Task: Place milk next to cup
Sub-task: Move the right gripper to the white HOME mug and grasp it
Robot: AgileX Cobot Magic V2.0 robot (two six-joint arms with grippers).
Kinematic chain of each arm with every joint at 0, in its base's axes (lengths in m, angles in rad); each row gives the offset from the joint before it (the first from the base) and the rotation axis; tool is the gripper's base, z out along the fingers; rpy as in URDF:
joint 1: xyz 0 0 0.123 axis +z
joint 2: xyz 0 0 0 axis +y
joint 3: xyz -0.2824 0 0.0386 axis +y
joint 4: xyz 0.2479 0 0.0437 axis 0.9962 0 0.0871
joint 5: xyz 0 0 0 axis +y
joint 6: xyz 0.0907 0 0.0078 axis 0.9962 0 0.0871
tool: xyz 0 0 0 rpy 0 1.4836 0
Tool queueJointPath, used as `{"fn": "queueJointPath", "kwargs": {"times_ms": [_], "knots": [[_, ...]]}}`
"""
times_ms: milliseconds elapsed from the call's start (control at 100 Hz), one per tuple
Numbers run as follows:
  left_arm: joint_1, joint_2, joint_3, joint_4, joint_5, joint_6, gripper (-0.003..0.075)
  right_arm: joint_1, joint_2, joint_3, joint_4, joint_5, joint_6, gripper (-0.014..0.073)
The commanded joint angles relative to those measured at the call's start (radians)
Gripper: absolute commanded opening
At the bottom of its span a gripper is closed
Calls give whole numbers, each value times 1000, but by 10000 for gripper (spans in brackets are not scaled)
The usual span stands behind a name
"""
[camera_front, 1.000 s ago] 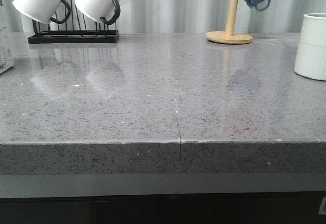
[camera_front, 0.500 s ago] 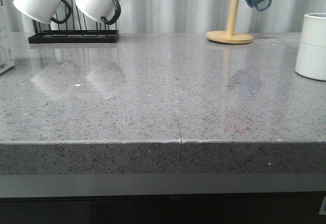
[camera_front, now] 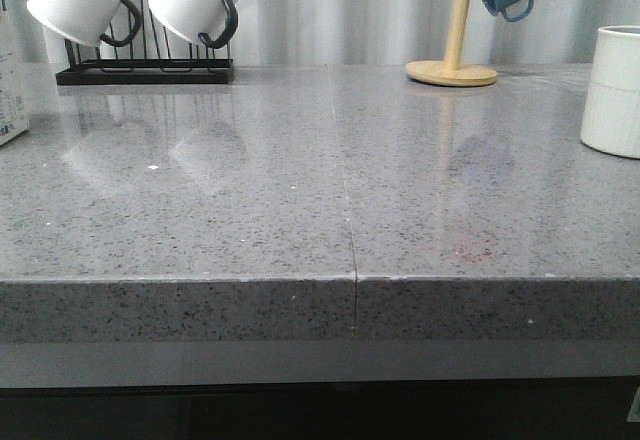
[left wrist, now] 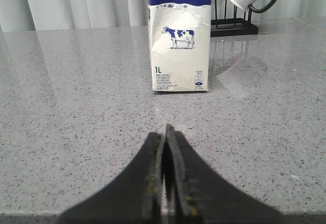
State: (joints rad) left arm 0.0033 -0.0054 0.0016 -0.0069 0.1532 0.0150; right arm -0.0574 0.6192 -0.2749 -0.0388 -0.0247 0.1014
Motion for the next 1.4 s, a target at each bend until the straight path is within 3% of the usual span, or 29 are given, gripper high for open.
{"fn": "queueJointPath", "kwargs": {"times_ms": [0,190,660,840,1390], "knots": [[0,-32,42,-1,-83,-9,-21,-31,60,-39,-15,-178,0,330],[0,-32,42,-1,-83,-9,-21,-97,190,-107,-15,-218,0,330],[0,-32,42,-1,-83,-9,-21,-148,516,-352,-15,-202,0,330],[0,-32,42,-1,-83,-9,-21,-150,593,-365,-24,-205,0,330],[0,-32,42,-1,-83,-9,-21,-144,806,-365,-82,-399,2,330]]}}
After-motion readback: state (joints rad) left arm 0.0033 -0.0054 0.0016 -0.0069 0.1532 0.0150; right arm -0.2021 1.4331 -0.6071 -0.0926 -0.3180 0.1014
